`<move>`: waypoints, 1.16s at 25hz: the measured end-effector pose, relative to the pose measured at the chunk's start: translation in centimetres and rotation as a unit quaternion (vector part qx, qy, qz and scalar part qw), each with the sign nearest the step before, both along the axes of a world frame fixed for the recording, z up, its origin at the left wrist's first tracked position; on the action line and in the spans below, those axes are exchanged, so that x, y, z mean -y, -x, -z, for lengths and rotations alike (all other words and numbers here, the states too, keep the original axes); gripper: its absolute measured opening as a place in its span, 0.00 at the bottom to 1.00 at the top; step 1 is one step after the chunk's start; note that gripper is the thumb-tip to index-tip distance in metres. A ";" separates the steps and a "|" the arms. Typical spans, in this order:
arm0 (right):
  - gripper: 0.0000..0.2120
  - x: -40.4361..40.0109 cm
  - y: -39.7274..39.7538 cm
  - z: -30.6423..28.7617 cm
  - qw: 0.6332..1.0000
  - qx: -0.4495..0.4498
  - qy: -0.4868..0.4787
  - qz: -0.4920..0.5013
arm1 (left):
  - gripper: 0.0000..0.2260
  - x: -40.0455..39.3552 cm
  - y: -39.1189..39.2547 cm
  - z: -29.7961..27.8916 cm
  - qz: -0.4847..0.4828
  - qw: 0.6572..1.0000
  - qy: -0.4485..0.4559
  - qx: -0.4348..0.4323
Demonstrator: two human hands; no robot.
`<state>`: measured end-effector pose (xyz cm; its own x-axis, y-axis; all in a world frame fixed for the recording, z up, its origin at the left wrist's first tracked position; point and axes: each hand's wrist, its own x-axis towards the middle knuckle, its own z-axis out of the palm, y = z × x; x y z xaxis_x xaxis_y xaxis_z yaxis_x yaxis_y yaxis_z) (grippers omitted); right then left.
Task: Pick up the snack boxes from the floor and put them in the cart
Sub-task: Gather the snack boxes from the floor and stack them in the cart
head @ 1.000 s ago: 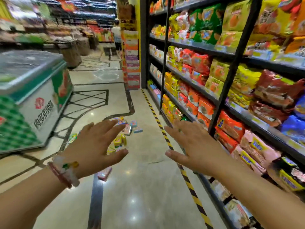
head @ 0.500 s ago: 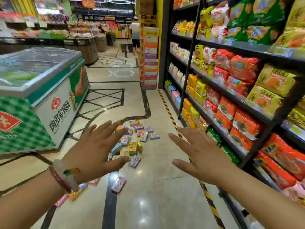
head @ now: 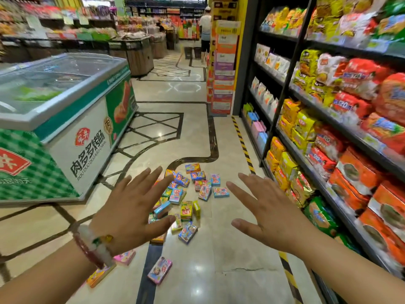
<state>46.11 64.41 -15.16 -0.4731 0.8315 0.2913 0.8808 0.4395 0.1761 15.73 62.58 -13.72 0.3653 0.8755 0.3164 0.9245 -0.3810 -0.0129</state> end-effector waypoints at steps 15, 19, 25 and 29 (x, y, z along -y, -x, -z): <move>0.31 -28.1 3.5 6.1 0.997 -0.037 0.056 -0.047 | 0.33 -25.8 2.4 6.0 -0.037 0.998 0.049 0.012; 0.30 -36.2 6.5 10.6 0.992 -0.082 0.090 -0.034 | 0.32 -35.7 5.2 9.2 -0.024 0.997 0.062 0.024; 0.30 -44.4 9.4 28.3 0.978 -0.142 0.154 -0.008 | 0.32 -46.9 8.0 25.5 -0.012 0.995 0.096 0.038; 0.30 -46.1 10.5 48.4 0.962 -0.152 0.226 0.040 | 0.31 -50.4 9.1 45.7 -0.048 0.984 0.164 0.040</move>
